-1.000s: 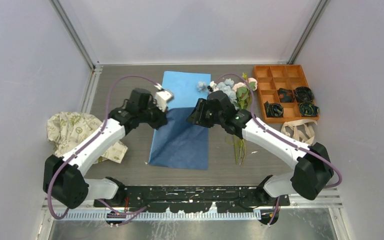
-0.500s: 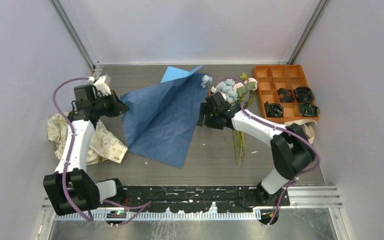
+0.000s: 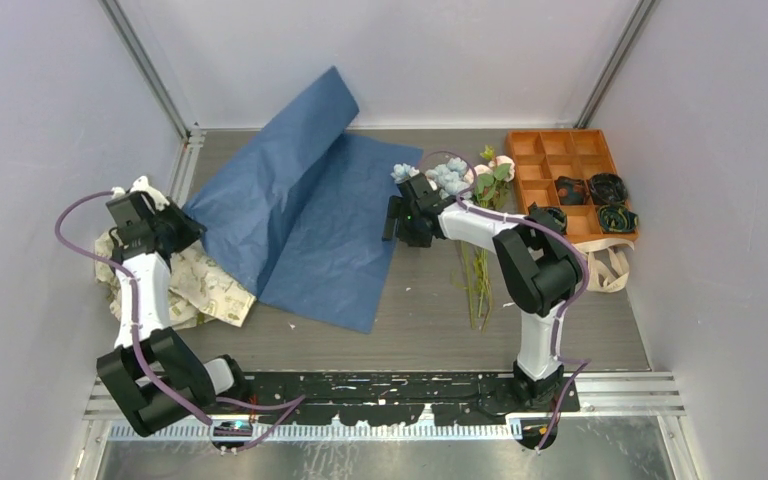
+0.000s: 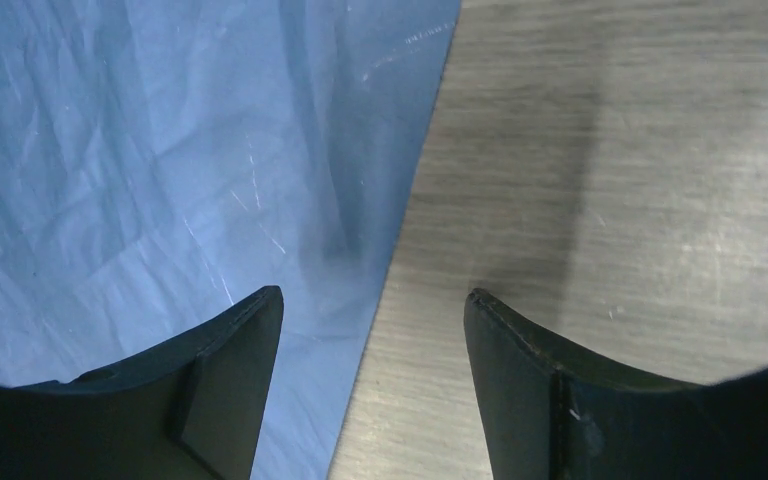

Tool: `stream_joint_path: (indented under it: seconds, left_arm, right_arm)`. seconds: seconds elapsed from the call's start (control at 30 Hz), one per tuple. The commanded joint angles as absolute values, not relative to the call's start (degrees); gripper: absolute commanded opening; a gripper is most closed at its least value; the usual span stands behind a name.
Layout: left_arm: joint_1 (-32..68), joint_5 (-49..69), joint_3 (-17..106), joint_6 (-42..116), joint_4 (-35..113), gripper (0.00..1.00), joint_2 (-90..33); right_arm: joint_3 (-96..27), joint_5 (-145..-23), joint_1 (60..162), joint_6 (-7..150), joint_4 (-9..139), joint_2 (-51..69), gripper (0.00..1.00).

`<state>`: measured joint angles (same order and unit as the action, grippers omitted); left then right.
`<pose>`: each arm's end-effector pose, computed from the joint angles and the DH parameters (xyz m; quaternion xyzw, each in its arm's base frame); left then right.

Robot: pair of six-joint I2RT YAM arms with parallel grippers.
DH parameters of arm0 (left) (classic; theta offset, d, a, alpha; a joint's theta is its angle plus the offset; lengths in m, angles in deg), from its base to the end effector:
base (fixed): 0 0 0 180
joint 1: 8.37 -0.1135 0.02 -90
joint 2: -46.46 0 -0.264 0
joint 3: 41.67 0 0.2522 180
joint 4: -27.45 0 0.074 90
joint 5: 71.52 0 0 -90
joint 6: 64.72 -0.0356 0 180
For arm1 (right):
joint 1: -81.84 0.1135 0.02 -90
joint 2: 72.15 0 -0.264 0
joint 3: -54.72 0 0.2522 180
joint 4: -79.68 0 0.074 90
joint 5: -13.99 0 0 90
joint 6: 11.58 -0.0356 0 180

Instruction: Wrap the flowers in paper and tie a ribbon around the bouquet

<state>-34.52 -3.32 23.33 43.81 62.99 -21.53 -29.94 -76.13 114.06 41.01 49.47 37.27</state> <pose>0.2362 0.1013 0.2784 -0.2603 0.8494 -0.1416 0.4368 0.3381 0.2132 0.1671 0.0429 0.9527 0.1726 0.2465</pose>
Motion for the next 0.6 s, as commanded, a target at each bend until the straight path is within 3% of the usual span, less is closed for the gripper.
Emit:
stream_joint_path:
  seconds: [0.0, 0.2, 0.57]
  left_arm:
    - [-37.8, 5.6, 22.4, 44.9, 57.0, 0.00, -22.8]
    - [-38.7, 9.5, 20.9, 44.0, 55.3, 0.00, -25.2]
    - [-38.7, 15.0, 17.4, 41.0, 51.7, 0.00, -26.2]
  right_arm:
    - [-33.3, -80.1, 112.2, 39.6, 53.5, 39.8, 0.71]
    - [-31.5, -85.0, 111.5, 35.0, 56.4, 40.6, 0.70]
    - [-17.4, -88.7, 112.1, 26.8, 65.4, 31.5, 0.69]
